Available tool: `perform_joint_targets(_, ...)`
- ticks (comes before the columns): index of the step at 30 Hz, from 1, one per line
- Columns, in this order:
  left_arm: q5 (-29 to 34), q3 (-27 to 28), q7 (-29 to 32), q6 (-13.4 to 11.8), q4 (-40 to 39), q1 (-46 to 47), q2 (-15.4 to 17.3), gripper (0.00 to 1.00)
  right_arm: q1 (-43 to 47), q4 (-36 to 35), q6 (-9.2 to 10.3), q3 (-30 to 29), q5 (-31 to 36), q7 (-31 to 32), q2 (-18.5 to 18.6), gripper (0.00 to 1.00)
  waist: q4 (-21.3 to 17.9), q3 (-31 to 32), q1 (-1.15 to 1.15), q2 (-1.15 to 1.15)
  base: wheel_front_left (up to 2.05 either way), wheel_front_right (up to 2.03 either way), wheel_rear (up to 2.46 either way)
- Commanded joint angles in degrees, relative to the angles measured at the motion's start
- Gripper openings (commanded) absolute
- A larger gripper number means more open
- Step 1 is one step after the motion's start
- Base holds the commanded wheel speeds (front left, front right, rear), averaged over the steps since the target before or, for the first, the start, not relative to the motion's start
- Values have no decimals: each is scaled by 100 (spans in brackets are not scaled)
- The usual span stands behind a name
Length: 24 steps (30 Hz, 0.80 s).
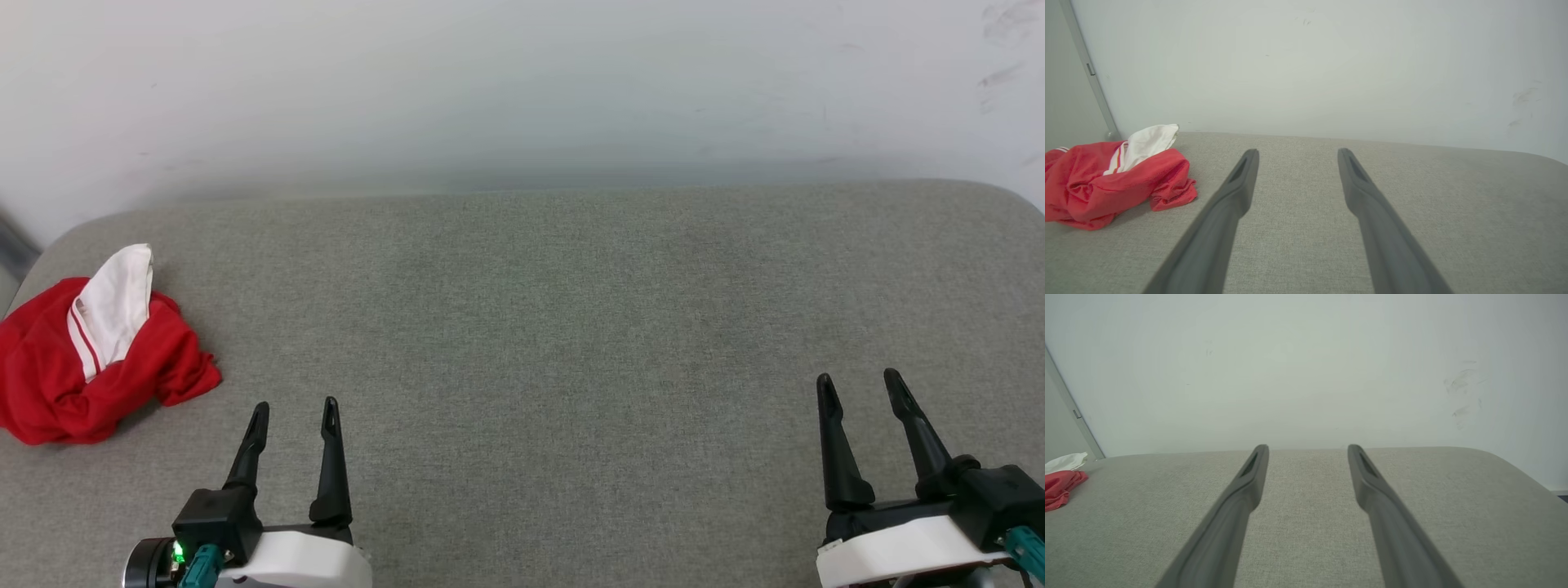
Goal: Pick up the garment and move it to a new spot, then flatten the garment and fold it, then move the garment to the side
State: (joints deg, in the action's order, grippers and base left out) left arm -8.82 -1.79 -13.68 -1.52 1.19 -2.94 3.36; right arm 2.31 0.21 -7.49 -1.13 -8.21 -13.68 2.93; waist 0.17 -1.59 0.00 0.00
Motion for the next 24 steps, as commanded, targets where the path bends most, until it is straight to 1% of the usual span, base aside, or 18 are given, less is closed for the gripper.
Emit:
perform_joint_targets(1,128,11,-49,16,-37,-30,-4,100,40,-47,0,13,101,-49,-8,100,-1,0,0,0,0,0,0)
perform_joint_targets(12,397,143,-162,205,-31,-94,-46,100,104,-38,0,93,197,-158,-9,100,11,-23,0,0,0,0,0)
perform_joint_targets(17,176,178,-154,256,33,-90,-49,100,101,2,1,109,60,-155,-9,100,9,-34,0,0,0,0,0)
perform_joint_targets(24,91,195,-154,259,71,-100,-49,100,104,51,1,93,-61,-155,-9,100,-6,-46,0,0,0,0,0)
